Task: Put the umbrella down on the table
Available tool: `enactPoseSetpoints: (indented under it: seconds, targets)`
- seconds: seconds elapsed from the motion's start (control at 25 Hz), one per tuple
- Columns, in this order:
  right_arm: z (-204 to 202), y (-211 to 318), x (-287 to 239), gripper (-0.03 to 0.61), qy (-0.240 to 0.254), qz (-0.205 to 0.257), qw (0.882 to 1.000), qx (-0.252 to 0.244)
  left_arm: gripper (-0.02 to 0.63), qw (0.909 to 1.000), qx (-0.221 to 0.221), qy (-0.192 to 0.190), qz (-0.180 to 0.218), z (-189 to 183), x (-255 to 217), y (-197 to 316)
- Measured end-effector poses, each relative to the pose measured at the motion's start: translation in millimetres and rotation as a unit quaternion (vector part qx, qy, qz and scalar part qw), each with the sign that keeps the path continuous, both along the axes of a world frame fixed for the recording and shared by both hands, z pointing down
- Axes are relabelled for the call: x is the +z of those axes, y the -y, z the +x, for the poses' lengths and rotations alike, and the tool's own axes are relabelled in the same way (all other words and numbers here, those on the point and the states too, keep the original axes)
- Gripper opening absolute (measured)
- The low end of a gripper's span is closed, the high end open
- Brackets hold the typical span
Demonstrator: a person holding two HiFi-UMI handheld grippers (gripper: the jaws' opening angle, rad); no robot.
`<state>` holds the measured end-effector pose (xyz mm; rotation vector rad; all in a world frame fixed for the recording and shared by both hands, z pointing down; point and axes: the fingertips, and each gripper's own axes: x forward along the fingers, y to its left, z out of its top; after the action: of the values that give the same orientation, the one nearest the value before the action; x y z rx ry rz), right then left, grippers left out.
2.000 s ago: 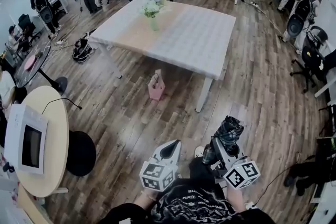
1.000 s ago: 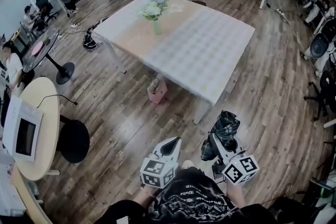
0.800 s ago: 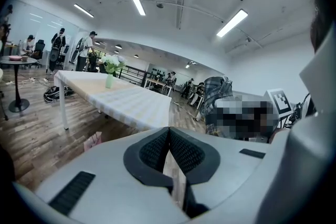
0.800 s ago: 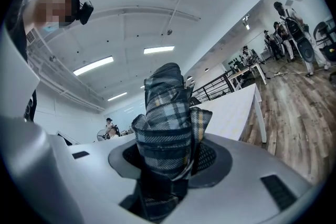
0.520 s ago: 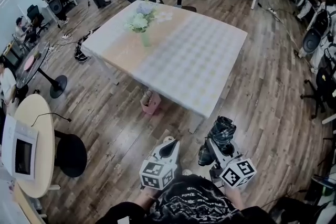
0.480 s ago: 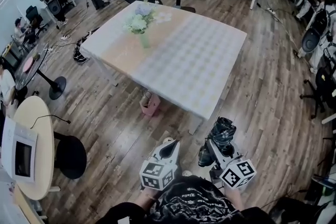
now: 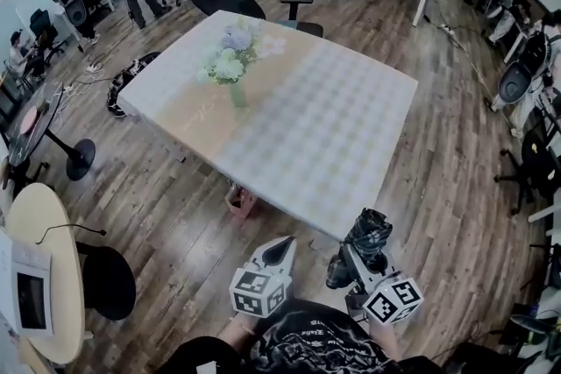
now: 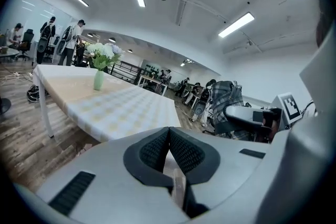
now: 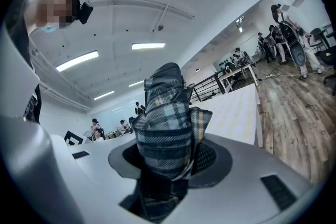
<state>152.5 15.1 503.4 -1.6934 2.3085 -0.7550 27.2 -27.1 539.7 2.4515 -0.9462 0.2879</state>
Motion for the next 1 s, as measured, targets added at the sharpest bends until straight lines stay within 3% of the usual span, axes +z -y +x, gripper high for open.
enactPoseSetpoints:
  seconds: [0.4,0.72,1.0]
  targets:
    - [-23.2,127.1,-7.4,0.195,-0.015,0.005,1.0,0.027,0.018,0.9993,0.027,-0.014,0.02,-18.9,-13.9,144.9]
    - [-28.4,171.9,-3.5,0.195,-0.013,-0.001,1.0,0.013,0.018,0.9995,0.021,-0.008,0.024,-20.6,-13.1,180.6]
    - [-19.4,201.4,-5.1,0.195,-0.027,-0.016,0.999,-0.003,0.018,0.9996,-0.015,0.006,0.021,-24.4,-9.9,198.6]
